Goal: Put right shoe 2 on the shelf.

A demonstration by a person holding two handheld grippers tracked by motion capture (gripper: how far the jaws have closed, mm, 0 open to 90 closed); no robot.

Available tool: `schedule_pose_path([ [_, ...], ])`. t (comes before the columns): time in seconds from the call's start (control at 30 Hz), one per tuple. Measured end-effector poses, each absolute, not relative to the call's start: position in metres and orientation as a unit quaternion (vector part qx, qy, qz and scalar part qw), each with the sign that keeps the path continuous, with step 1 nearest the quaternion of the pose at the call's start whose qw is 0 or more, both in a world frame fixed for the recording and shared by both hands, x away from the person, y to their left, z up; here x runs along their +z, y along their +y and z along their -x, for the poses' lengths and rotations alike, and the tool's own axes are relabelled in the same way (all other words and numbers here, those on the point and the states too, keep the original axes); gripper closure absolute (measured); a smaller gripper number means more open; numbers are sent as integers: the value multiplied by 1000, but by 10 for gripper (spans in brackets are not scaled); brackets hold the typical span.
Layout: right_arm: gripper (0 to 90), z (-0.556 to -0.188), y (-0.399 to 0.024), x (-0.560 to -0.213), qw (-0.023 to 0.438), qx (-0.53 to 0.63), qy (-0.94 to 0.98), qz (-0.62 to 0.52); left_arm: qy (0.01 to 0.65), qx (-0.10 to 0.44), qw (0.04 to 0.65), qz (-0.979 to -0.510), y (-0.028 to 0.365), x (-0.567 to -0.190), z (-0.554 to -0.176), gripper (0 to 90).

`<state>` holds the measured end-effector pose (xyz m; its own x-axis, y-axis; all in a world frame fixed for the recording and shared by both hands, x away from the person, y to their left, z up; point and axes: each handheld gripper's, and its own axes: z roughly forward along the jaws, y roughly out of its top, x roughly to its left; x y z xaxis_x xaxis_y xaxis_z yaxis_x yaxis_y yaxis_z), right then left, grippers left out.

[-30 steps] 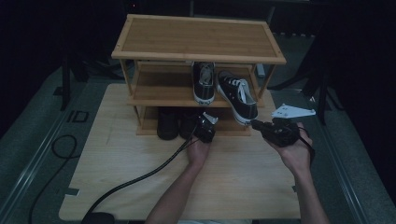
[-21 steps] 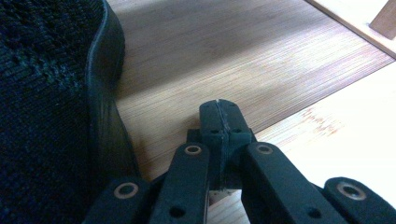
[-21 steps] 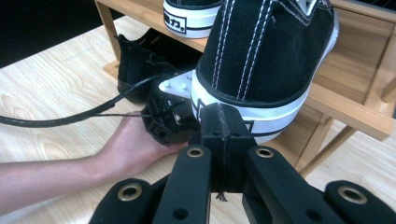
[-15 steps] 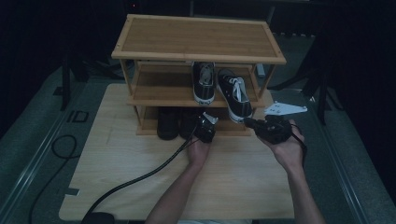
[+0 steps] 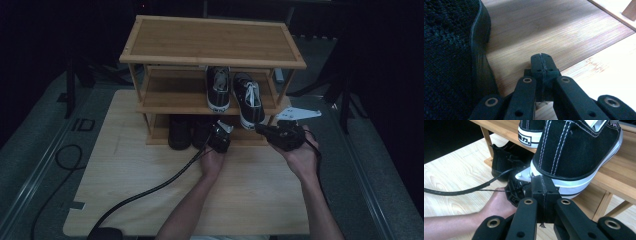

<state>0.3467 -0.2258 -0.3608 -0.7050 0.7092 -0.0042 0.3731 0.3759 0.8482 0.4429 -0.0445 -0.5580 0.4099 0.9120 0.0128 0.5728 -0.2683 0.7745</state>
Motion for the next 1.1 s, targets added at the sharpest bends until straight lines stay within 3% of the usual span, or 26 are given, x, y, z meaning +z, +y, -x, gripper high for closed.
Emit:
schedule_pose_path([
  [1.1, 900, -368, -209, -366, 188, 452, 801, -344, 489, 238, 359, -759, -44, -558, -443, 900],
])
